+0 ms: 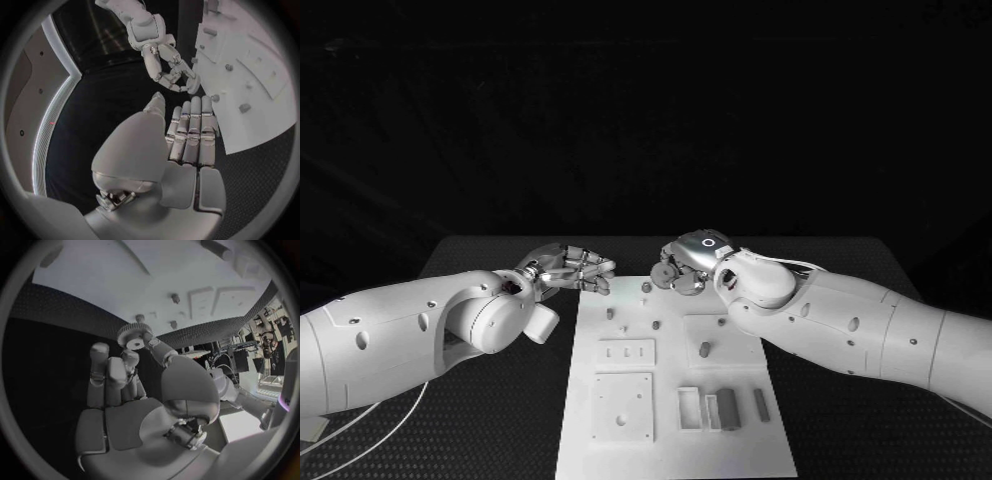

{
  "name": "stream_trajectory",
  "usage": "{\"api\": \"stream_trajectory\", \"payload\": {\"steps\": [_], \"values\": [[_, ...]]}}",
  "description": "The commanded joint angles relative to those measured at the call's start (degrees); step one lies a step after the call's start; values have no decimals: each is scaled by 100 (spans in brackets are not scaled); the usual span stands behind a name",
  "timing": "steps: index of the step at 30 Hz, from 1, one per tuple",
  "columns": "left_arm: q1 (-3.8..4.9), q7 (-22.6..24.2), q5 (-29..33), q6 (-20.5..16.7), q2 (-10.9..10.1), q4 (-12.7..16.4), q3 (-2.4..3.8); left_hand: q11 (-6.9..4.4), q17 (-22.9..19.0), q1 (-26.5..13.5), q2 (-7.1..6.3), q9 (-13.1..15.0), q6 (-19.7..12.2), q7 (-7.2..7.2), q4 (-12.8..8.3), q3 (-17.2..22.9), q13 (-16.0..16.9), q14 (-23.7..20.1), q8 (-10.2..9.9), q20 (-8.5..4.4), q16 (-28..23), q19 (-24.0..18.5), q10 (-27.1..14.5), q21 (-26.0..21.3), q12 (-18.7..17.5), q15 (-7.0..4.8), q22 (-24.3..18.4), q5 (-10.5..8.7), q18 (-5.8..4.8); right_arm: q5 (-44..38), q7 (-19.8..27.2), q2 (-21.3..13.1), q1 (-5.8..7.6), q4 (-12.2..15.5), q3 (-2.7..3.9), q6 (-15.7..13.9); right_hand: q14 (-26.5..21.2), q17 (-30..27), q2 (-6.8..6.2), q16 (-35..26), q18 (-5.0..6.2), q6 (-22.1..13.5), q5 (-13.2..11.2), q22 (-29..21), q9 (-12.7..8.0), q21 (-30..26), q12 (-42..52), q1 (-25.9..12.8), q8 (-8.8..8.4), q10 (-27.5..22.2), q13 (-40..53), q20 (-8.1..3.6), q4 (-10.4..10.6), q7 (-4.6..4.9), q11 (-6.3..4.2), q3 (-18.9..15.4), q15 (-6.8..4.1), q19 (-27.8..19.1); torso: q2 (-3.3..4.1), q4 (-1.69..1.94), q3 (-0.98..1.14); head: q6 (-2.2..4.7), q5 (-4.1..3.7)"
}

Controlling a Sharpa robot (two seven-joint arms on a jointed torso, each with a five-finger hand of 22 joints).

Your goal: Assemble the parts on the task board

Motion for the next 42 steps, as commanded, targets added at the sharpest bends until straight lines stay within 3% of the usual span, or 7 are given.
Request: {"api": "stream_trajectory", "payload": {"steps": [1,12,16,25,34,42], "values": [[15,48,7,-9,20,10,6,6,8,-56,-22,-5,8,13,-4,34,8,31,-34,5,-26,48,41,-18,-31,6,8,11,60,-194,-109,93,-42,-19,-19,-1,38,-11,-51,-7,242,490,24,51,59,28,-11,16,15,43,-7,-3,43,68,17,9,-10,50,7,8,-8,4,6],[15,40,7,1,28,0,6,6,14,-57,-25,-6,7,13,-4,38,9,34,-36,5,-31,49,41,-20,-34,6,10,11,61,-178,-35,448,-182,-174,-70,220,42,-14,-69,-13,242,481,24,49,57,23,-14,18,7,47,-12,-7,47,70,19,12,-10,55,11,24,-9,-42,14],[16,42,7,-2,31,9,7,7,16,-57,-27,-7,6,14,-5,39,9,34,-37,5,-33,49,41,-21,-35,6,10,11,61,-154,1,575,-210,-364,-75,221,41,-18,-79,-20,242,469,23,46,55,15,-20,2,-2,44,-17,-6,64,74,23,9,-6,53,10,-2,-7,-50,21],[16,53,7,19,67,28,7,7,20,-60,-27,-8,5,15,-4,41,10,35,-38,5,-37,50,40,-22,-37,6,11,11,61,-150,28,733,-364,-723,-115,192,39,-22,-104,-28,242,460,23,43,54,7,-25,-4,-11,43,-23,-6,73,78,26,7,-3,53,12,16,4,-64,43],[16,52,7,15,86,-33,7,8,24,-61,-26,-9,3,16,-4,44,10,37,-40,5,-40,50,39,-23,-40,5,12,11,61,-150,78,894,-415,-992,-118,174,40,-24,-107,-33,242,449,24,41,52,1,-27,8,-20,43,-26,-9,74,80,29,16,-1,56,8,4,9,-76,82],[16,44,7,30,87,-27,7,8,27,-63,-28,-9,3,16,-4,45,11,38,-40,5,-43,51,40,-24,-41,5,13,11,60,-138,93,917,-422,-995,-123,177,41,-25,-109,-34,242,445,23,41,51,-1,-28,12,-24,44,-27,-10,74,82,30,18,0,58,9,-14,10,-86,103]]}}
